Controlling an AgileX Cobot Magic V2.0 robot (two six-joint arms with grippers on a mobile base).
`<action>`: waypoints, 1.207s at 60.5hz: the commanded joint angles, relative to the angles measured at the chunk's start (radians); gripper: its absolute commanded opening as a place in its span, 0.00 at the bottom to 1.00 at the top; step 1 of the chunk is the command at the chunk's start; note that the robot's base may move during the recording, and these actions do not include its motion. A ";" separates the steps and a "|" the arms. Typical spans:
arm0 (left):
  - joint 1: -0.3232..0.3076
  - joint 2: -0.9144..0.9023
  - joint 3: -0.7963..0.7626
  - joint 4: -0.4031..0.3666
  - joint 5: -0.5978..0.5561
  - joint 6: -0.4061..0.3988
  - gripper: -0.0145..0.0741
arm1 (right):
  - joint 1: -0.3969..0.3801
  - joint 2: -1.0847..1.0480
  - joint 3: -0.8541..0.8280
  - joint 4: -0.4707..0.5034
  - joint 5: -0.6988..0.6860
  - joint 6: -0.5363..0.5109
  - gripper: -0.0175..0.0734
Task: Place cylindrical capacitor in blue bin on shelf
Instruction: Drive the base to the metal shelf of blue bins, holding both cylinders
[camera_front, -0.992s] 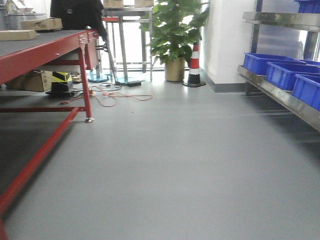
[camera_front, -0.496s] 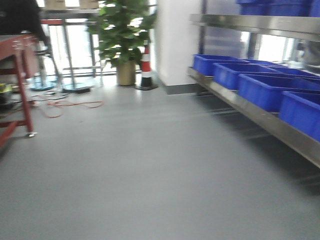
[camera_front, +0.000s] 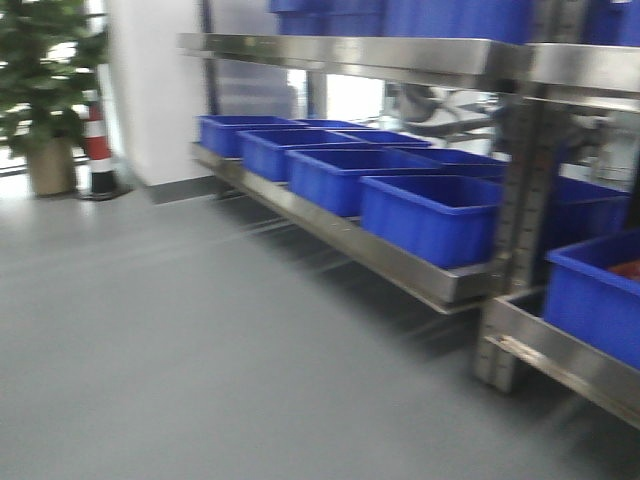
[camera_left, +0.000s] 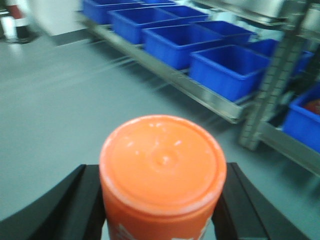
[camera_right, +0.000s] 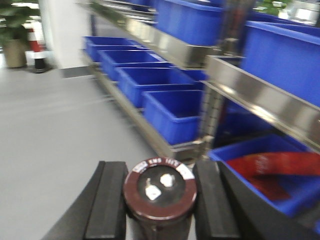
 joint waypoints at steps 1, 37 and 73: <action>-0.007 -0.004 0.000 -0.004 -0.021 0.000 0.04 | 0.002 -0.001 -0.005 -0.008 -0.025 -0.003 0.01; -0.007 -0.004 0.000 -0.004 -0.021 0.000 0.04 | 0.002 -0.001 -0.005 -0.008 -0.025 -0.003 0.01; -0.007 -0.004 0.000 -0.004 -0.021 0.000 0.04 | 0.002 -0.001 -0.005 -0.008 -0.025 -0.003 0.01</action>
